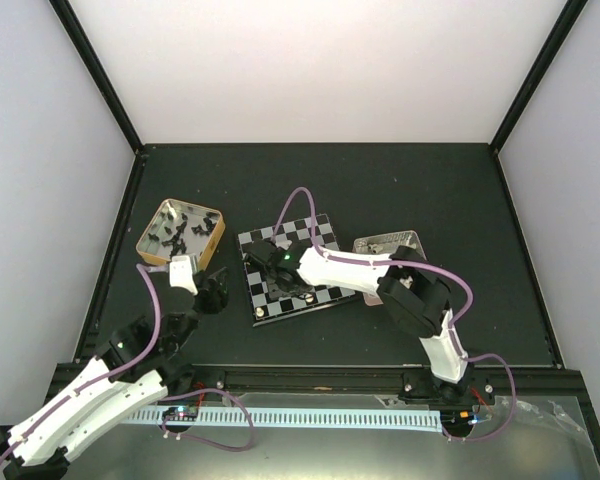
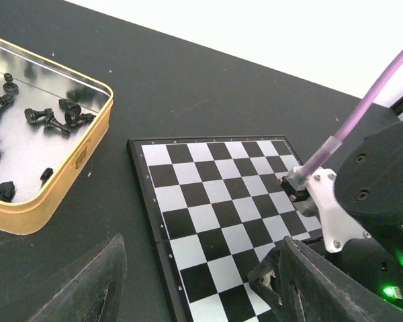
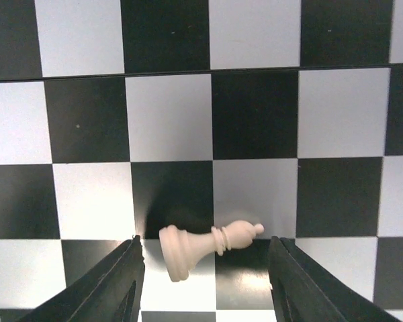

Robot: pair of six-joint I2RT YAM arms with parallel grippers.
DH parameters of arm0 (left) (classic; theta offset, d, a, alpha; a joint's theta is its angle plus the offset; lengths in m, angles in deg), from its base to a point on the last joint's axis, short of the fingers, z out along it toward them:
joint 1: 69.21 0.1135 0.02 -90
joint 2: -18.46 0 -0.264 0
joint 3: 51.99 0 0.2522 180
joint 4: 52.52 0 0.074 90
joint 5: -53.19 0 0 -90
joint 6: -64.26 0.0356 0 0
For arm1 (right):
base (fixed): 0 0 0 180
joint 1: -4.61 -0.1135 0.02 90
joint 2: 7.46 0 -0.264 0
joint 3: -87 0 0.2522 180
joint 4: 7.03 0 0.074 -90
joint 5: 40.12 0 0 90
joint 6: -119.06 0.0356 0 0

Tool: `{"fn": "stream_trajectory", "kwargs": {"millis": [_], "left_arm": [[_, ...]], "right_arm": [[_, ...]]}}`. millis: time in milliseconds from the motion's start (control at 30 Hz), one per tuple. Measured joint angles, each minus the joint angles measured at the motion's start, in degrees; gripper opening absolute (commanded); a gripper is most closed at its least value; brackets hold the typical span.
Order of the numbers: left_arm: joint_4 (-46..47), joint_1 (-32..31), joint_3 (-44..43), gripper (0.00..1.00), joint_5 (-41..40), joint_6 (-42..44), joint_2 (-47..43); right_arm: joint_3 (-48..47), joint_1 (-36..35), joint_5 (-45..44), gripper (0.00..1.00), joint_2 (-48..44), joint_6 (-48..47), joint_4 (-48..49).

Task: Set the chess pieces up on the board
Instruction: Adjust the chess piece on the chessboard, then pick up the chess piece from the chessboard.

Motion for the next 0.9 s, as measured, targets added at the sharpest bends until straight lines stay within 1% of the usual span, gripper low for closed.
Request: {"fn": "stream_trajectory", "kwargs": {"millis": [167, 300, 367, 467, 567, 667, 800, 900], "left_arm": [[-0.1, 0.0, 0.0, 0.64, -0.5, 0.0, -0.9], [0.0, 0.0, 0.0, 0.67, -0.2, 0.1, -1.0], [0.9, 0.0, 0.2, 0.70, 1.5, 0.9, -0.7], [3.9, 0.0, 0.4, 0.73, 5.7, 3.8, 1.5], [7.6, 0.0, 0.3, 0.73, 11.1, 7.5, 6.8], [8.9, 0.0, -1.0, 0.74, 15.9, 10.3, 14.1], [9.0, 0.2, -6.6, 0.72, 22.2, 13.6, 26.4], [8.3, 0.3, -11.8, 0.66, 25.1, 15.6, 35.6]], "right_arm": [[1.4, 0.0, -0.2, 0.52, -2.9, 1.2, 0.7], [1.6, 0.0, -1.0, 0.52, -4.5, 1.3, 1.2], [2.8, 0.2, -1.3, 0.51, -6.1, 1.3, 2.4], [7.1, 0.8, -1.4, 0.51, -11.0, 1.3, 4.4], [11.9, 2.9, -1.0, 0.51, -18.2, 1.7, 6.8], [17.0, 6.1, 0.2, 0.51, -25.3, 2.3, 10.1], [24.0, 11.0, 2.8, 0.50, -32.6, 3.0, 13.9], [27.9, 12.7, 4.3, 0.51, -35.1, 3.0, 15.3]]}}
